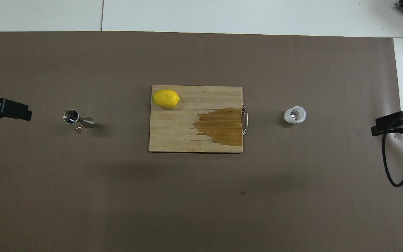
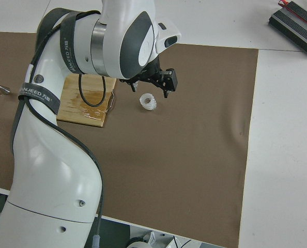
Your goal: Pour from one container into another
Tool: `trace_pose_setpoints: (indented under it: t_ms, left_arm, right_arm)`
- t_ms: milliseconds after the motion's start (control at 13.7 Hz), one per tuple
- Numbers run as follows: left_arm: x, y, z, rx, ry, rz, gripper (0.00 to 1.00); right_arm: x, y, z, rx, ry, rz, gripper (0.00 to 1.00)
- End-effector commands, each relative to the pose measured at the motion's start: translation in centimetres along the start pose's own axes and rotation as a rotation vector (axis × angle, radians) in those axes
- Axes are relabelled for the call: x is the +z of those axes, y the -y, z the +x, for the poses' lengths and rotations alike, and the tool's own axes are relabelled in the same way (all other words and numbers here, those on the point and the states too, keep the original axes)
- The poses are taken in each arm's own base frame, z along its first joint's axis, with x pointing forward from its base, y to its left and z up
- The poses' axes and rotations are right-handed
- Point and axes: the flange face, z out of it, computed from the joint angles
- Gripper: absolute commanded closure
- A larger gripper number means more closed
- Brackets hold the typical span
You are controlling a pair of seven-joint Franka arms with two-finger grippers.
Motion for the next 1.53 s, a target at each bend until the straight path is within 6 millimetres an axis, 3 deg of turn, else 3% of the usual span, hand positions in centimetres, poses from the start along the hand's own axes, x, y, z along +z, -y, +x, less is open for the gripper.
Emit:
trace_pose_setpoints:
  t_ms: [0,364,728,947,1238,1456]
  left_arm:
    - [-0.2,0.0,-1.0,0.014,0.011,0.001,0.0]
    - [-0.3,0.8,-1.2,-0.026,0.016,-0.002,0.0]
    - [2.0,2.1,-1.7,-0.357,0.011,-0.011,0.0]
    - [5.3,3.4,-1.8,-0.621,0.05,-0.02,0.0]
    - [9.0,7.2,-2.9,-0.94,0.061,-0.161,0.0]
    - [13.4,7.8,-4.1,-1.177,0.161,-0.247,0.0]
  right_arm:
    - [-0.2,-0.2,0.0,0.016,0.006,-0.003,0.0]
    - [-0.2,-0.2,0.1,0.016,0.005,-0.003,0.0]
    - [-0.2,-0.2,0.0,0.016,0.006,-0.003,0.0]
    - [-0.2,-0.2,0.1,0.016,0.005,-0.003,0.0]
    - [-0.2,-0.2,0.1,0.016,0.005,-0.003,0.0]
    - [-0.2,-0.2,0.1,0.016,0.005,-0.003,0.0]
